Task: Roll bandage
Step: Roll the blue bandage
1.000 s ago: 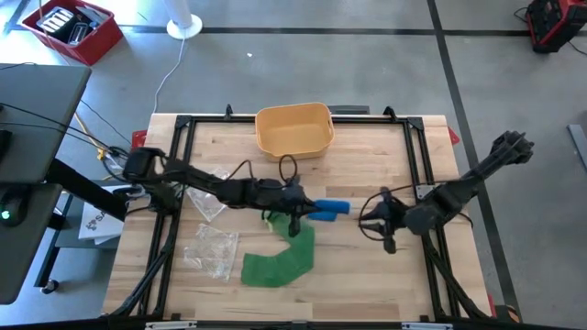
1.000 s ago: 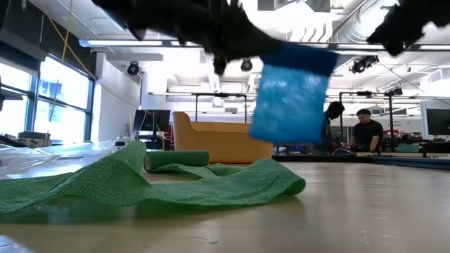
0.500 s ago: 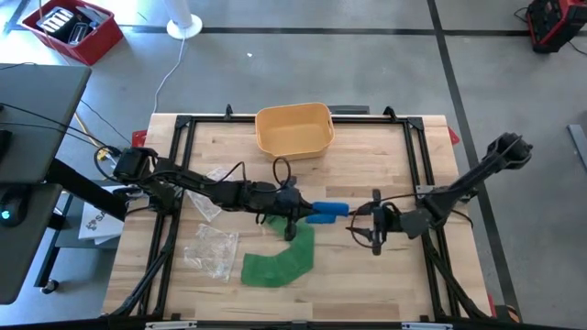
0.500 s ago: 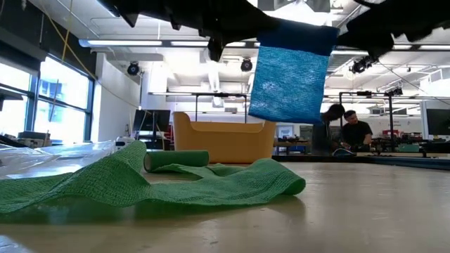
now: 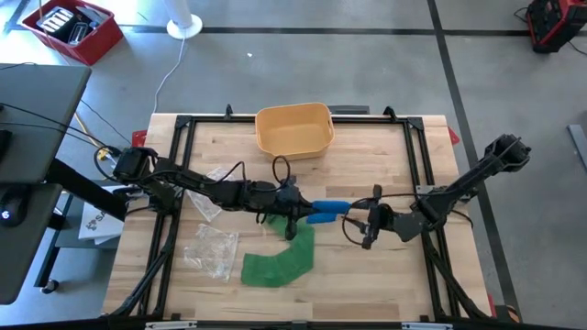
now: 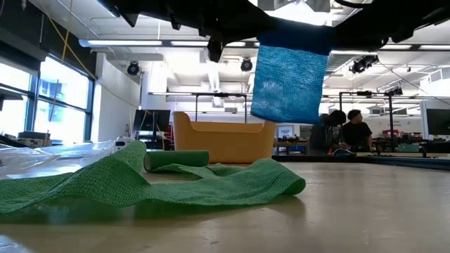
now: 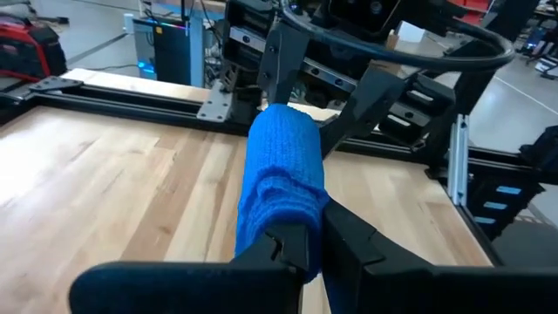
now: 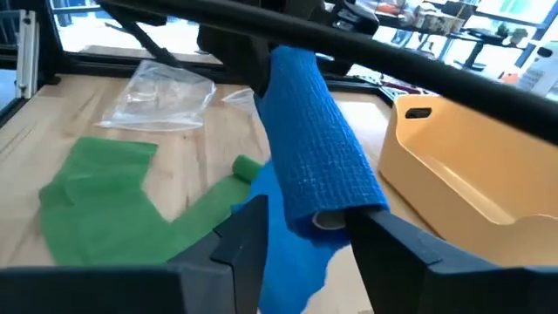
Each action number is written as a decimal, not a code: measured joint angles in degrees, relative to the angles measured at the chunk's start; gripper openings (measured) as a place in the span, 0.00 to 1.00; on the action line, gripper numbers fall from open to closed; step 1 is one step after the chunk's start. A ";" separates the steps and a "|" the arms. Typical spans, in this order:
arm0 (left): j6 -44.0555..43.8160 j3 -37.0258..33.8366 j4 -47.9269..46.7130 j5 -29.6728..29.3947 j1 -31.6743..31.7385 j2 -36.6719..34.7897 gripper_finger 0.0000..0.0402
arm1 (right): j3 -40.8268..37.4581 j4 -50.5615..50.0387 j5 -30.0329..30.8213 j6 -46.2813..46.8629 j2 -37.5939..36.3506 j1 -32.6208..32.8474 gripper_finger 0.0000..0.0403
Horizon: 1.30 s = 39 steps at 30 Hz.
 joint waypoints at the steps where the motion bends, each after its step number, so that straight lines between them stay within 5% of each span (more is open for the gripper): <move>1: -0.26 0.00 0.03 0.16 -0.03 0.02 0.05 | 0.00 0.02 -0.03 0.08 0.00 0.03 0.37; 15: -0.53 0.00 5.76 3.79 -0.11 0.04 0.05 | -0.09 9.42 -4.72 -4.22 -0.09 0.22 0.35; 23: 0.15 0.00 6.99 7.71 -0.06 0.02 0.12 | -0.11 11.58 -7.03 -3.60 -0.54 0.70 0.04; 33: 17.70 0.22 9.80 9.70 -2.02 0.07 0.43 | -0.11 9.57 -12.53 3.60 -8.97 -0.72 0.01; 39: 34.27 0.11 12.85 1.70 -5.64 1.23 0.51 | -0.11 9.82 -18.44 7.43 -10.29 -4.10 0.01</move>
